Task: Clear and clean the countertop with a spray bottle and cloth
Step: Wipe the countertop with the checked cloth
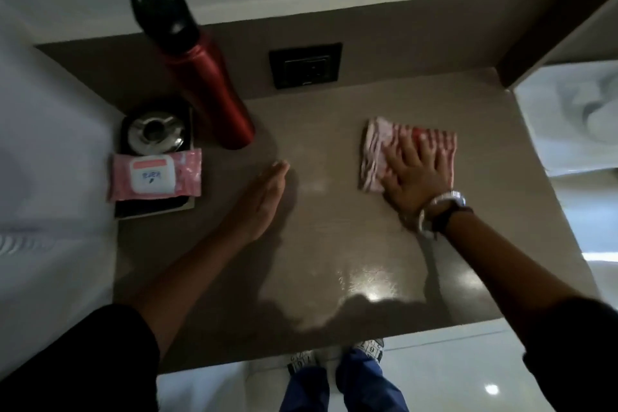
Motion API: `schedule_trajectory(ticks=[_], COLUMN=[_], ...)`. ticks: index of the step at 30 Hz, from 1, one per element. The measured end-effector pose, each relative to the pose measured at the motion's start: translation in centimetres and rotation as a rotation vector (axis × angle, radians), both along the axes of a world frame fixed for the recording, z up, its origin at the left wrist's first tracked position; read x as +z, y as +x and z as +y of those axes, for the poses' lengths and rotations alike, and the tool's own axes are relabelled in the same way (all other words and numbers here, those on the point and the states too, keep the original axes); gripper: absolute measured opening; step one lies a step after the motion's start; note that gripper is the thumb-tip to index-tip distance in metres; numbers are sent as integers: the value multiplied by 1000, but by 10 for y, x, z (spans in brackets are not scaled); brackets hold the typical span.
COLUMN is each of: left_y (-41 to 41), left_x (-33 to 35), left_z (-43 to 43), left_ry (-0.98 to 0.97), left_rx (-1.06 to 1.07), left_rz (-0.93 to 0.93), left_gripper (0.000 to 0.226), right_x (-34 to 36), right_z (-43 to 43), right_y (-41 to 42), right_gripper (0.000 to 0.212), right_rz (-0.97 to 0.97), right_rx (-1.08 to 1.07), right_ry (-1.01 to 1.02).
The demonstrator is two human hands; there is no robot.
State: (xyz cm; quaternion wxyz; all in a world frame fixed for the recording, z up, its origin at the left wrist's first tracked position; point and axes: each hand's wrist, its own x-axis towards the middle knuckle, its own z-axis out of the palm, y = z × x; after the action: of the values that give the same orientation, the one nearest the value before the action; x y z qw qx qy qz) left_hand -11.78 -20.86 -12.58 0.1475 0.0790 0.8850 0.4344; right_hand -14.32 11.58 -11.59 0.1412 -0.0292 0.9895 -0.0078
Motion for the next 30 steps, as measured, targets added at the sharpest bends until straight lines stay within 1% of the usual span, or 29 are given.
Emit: schedule_trajectory(ticks=[1, 2, 3, 4, 7, 8, 10, 11, 13, 14, 16, 18, 20, 21, 22, 24, 26, 28, 30], left_y=[-3, -5, -7, -9, -16, -18, -18, -16, -10, -7, 0, 8, 18, 22, 26, 35, 49, 65, 81], left_x=[3, 7, 10, 13, 22, 26, 30, 31, 32, 31, 27, 21, 17, 16, 17, 17, 19, 22, 22], left_z=[-1, 0, 1, 2, 1, -1, -4, -4, -7, -9, -14, -22, -30, -34, -38, -45, -54, -64, -79], left_ry=[70, 118, 178, 235, 355, 325, 251, 249, 226, 184, 41, -64, -77, -83, -93, -107, -91, -98, -170], left_rx=[33, 53, 71, 98, 189, 189, 163, 160, 158, 142, 19, -100, -100, -94, -96, -97, -51, -4, -32], left_rz=[-68, -126, -175, -215, -319, -318, -285, -292, -314, -305, -246, -141, -91, -54, -24, -16, -37, -42, 4], left_gripper=[57, 62, 70, 72, 57, 56, 55, 57, 61, 60, 52, 47, 52, 57, 60, 62, 61, 64, 64], right_x=[-2, -2, -4, -5, -3, -2, -4, -8, -12, -13, -10, -3, 1, 2, 3, 3, 2, -1, -4], right_z=[-9, -23, -41, -62, -112, -120, -119, -112, -89, -75, -54, -56, -80, -98, -117, -149, -162, -152, -125], right_y=[-19, -36, -46, -50, -13, 15, 77, 107, 151, 158, 146, 114, 85, 75, 71, 78, 106, 136, 151], right_gripper=[69, 68, 68, 68, 72, 73, 65, 62, 60, 61, 64, 65, 67, 68, 68, 67, 62, 60, 61], right_rz=[1, -7, -22, -35, -4, 14, 30, 41, 35, 34, 33, 44, 68, 70, 64, 66, 87, 80, 82], right_rx=[-54, -70, -47, 6, 206, 285, 458, 531, 607, 615, 529, 332, 164, 135, 153, 299, 489, 651, 797], right_ry=[-14, -28, -36, -46, -114, -115, -104, -100, -118, -114, -73, -23, -14, -24, -39, -79, -109, -110, -118])
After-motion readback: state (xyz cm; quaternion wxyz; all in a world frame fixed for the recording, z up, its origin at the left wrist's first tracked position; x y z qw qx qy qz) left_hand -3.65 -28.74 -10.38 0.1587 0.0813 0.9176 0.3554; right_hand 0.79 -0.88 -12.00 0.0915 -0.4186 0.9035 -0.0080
